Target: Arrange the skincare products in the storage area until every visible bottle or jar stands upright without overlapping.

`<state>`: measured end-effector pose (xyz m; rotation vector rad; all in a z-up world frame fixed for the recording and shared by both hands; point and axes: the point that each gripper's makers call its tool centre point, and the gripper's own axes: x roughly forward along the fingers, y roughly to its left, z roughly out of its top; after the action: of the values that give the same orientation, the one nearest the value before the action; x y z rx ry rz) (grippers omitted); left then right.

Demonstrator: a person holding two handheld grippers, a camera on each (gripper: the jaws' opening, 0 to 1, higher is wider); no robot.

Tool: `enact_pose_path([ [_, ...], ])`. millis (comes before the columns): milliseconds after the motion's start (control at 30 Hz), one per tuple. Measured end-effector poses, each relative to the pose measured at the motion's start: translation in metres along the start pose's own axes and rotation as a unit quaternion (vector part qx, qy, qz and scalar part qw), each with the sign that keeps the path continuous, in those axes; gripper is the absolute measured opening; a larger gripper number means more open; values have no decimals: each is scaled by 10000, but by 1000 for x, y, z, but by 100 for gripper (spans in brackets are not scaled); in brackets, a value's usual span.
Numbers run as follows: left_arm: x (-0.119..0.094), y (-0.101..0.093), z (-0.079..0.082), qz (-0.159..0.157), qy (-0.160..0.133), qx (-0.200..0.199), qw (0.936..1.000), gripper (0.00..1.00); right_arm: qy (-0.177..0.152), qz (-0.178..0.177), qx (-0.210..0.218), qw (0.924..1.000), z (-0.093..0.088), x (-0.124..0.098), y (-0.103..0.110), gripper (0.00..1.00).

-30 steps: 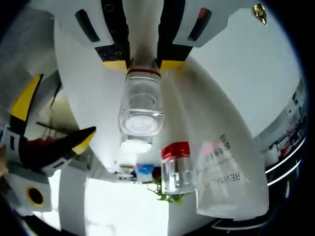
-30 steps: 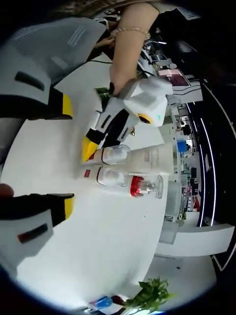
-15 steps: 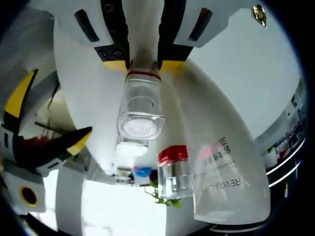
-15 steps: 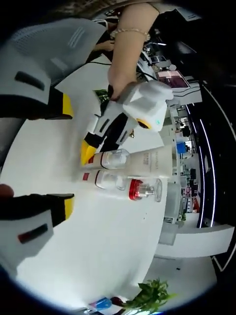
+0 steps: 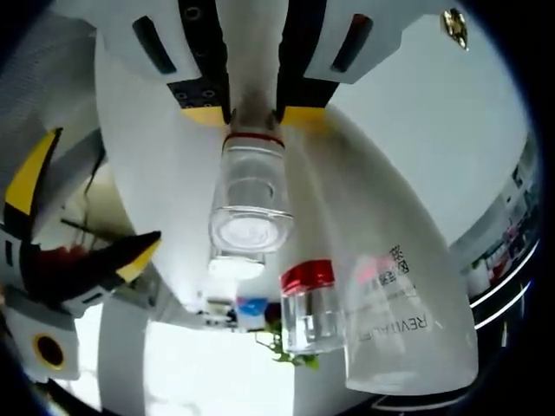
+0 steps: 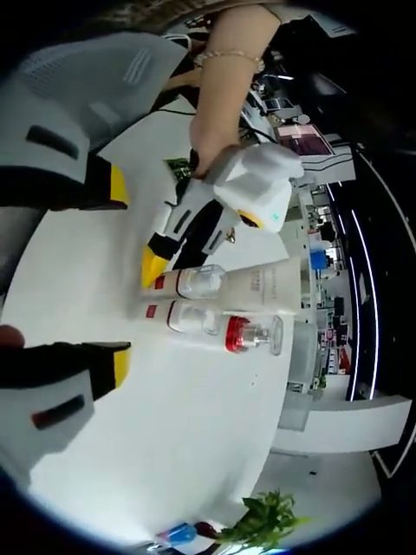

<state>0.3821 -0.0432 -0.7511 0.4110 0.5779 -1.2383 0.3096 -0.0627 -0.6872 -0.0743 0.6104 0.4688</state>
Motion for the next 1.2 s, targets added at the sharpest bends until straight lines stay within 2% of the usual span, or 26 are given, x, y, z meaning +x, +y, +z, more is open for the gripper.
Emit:
enact_pose_path([
  [400, 2, 0, 1, -60, -1, 95, 9999, 17, -8, -13, 31, 10000, 0, -1, -1, 61],
  [600, -8, 1, -4, -18, 108, 66, 9999, 24, 18, 16, 8, 10000, -1, 1, 1, 63],
  [800, -30, 1, -5, 158, 82, -19, 9998, 27, -58, 73, 54, 9999, 3, 2, 5, 65],
  [933, -51, 1, -12, 399, 69, -149, 9991, 29, -144, 142, 67, 9998, 7, 1, 11, 66],
  [1200, -96, -3, -30, 880, 31, -845, 9925, 37, -212, 207, 8, 9996, 9, -4, 13, 67],
])
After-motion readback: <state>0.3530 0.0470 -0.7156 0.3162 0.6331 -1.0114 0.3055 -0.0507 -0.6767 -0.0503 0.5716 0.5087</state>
